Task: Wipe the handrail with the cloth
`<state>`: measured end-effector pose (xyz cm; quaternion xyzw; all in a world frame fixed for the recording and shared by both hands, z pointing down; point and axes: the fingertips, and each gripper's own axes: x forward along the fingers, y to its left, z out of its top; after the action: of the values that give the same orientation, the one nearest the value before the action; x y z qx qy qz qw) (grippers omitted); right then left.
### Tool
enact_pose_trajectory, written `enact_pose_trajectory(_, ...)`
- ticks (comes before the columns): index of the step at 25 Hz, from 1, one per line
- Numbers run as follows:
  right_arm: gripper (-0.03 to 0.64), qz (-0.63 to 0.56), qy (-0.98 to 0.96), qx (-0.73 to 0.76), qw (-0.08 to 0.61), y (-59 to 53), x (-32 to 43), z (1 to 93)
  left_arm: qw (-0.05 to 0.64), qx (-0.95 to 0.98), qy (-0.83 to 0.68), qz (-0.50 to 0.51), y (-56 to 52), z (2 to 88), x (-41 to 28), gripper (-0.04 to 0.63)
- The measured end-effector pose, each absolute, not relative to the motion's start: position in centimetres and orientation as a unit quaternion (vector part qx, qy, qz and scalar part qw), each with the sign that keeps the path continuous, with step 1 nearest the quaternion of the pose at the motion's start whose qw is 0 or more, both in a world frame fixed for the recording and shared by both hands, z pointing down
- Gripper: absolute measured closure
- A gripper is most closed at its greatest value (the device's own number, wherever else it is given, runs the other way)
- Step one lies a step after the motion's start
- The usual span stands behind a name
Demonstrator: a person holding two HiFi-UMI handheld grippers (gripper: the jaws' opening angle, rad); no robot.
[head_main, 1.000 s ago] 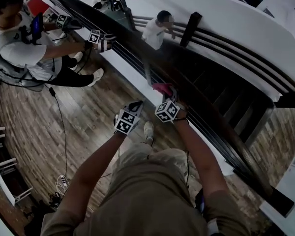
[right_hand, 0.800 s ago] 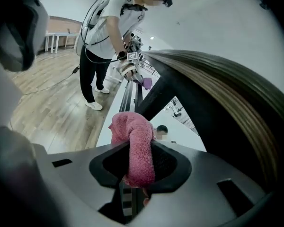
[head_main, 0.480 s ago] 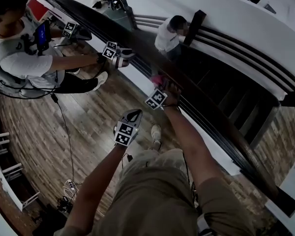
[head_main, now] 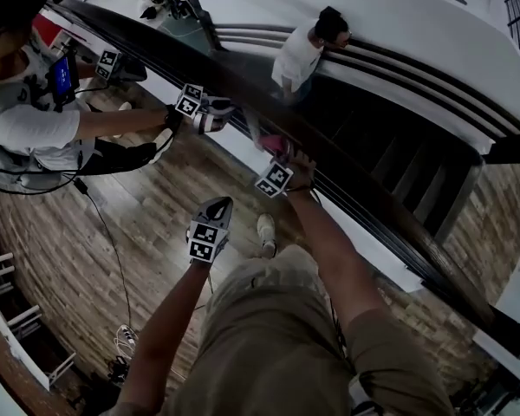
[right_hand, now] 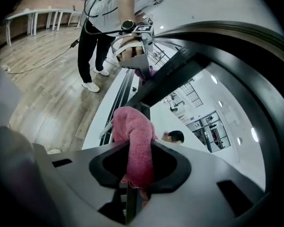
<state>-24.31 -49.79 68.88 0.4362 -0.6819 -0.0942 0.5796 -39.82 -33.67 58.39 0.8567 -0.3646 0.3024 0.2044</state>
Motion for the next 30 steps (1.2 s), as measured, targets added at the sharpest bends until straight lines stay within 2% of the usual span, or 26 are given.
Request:
enact_pose_trajectory(6, 0.512, -0.087, -0.671, 0.45, 0.582, -43.0, -16.9, 68.8, 0.209, 0.872, -0.32, 0.305, -32.0, 58.8, -34.4, 0.578)
enact_pose_trajectory(17, 0.512, -0.04, -0.635, 0.512, 0.578, -25.1, 2.1, 69.5, 0.16, 0.91, -0.16, 0.348, -24.0, 59.1, -15.8, 0.578)
enact_pose_trajectory(30, 0.508, 0.012, -0.562, 0.596, 0.574, 3.4, 36.6, 69.4, 0.068, 0.919, 0.007, 0.389, -4.6, 59.2, 15.6, 0.578)
